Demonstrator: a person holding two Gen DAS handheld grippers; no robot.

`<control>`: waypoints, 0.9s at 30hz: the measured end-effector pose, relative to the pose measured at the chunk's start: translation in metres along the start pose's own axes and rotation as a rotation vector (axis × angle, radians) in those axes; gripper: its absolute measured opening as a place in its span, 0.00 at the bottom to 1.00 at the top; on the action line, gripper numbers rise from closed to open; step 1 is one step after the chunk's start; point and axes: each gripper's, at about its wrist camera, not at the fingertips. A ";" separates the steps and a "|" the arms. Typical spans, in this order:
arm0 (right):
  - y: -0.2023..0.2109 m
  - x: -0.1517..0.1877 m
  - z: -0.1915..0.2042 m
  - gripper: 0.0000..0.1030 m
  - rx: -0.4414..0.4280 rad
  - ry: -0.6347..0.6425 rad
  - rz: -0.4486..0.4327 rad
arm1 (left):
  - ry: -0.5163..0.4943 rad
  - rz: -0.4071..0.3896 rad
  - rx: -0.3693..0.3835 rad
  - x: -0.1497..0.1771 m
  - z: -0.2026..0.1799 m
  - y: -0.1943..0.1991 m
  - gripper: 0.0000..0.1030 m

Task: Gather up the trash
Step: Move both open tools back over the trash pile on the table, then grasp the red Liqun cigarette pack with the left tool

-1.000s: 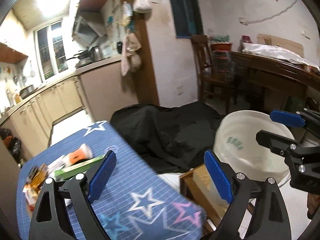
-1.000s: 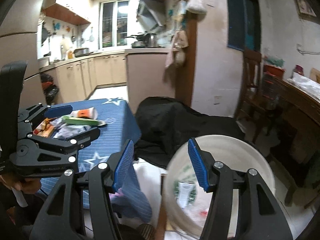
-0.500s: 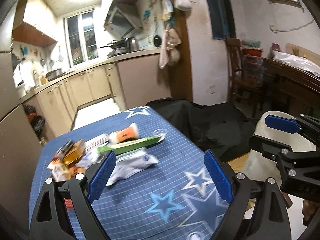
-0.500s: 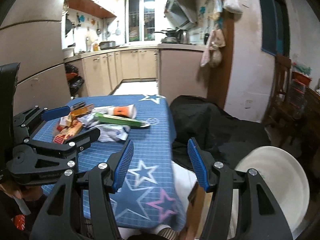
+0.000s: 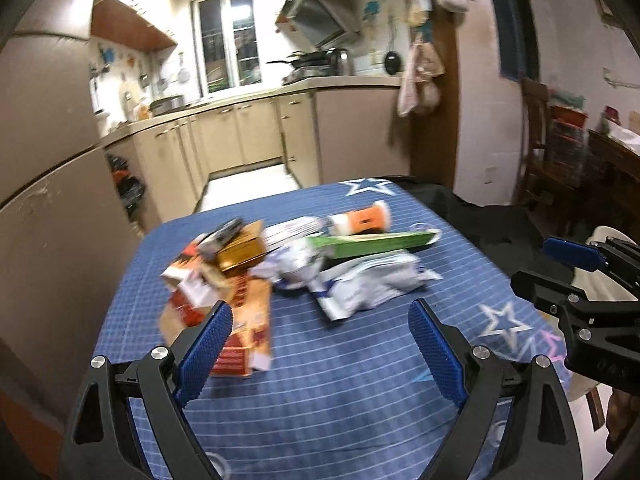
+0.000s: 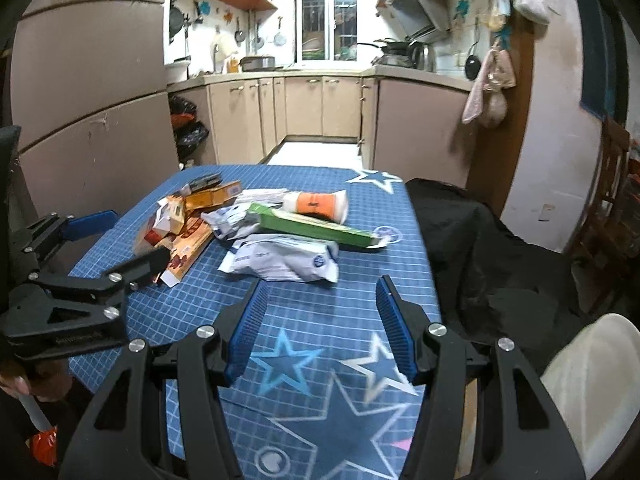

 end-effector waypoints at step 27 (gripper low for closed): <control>-0.095 0.026 0.018 0.53 -0.063 0.018 0.138 | 0.137 0.125 -0.103 0.078 0.119 -0.020 0.87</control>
Point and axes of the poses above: each gripper's, at about its wrist camera, not at the fingertips, and y roughly against the way its jaws point, z to its left, x to its underside, and after that the axes turned 13 degrees about -z, right-handed
